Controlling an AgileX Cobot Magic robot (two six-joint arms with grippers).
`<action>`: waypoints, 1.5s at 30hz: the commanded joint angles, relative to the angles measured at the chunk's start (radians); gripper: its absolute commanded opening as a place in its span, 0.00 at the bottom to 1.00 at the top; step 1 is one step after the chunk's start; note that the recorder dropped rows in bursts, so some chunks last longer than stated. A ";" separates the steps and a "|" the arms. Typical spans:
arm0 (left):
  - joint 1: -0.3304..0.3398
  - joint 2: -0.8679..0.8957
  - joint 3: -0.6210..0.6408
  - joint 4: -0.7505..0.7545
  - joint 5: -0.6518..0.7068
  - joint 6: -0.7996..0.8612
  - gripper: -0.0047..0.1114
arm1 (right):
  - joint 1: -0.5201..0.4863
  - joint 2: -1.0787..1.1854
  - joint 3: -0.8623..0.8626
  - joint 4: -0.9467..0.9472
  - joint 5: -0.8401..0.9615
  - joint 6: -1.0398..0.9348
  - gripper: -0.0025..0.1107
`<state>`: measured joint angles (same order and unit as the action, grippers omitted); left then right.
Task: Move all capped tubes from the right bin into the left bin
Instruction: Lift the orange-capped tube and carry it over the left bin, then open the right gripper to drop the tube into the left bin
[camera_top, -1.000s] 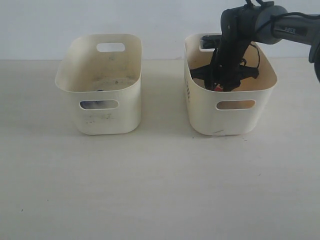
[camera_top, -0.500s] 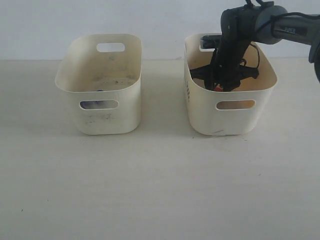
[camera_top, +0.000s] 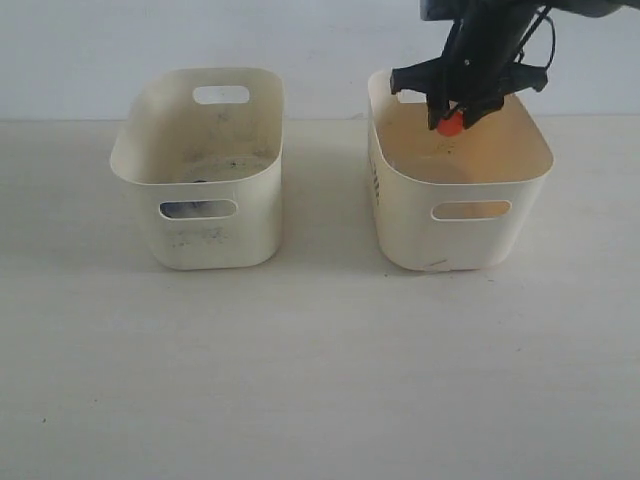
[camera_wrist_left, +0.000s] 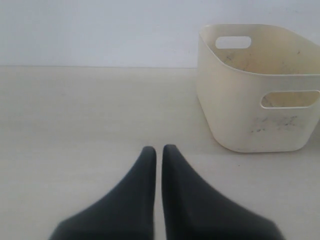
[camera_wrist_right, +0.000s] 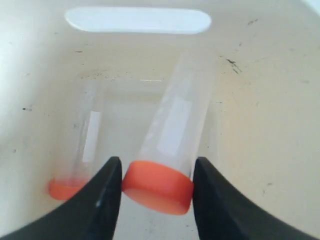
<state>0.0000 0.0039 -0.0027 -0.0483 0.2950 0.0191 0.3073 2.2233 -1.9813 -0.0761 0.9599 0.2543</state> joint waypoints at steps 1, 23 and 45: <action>-0.004 -0.004 0.003 -0.009 0.001 -0.002 0.08 | -0.007 -0.062 -0.002 -0.015 0.047 -0.028 0.02; -0.004 -0.004 0.003 -0.009 0.001 -0.002 0.08 | 0.147 -0.268 -0.002 0.229 -0.012 -0.154 0.02; -0.004 -0.004 0.003 -0.009 0.001 -0.002 0.08 | 0.402 -0.059 -0.002 0.298 -0.283 -0.074 0.35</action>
<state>0.0000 0.0039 -0.0027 -0.0483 0.2950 0.0191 0.7093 2.1542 -1.9813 0.2177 0.6894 0.1769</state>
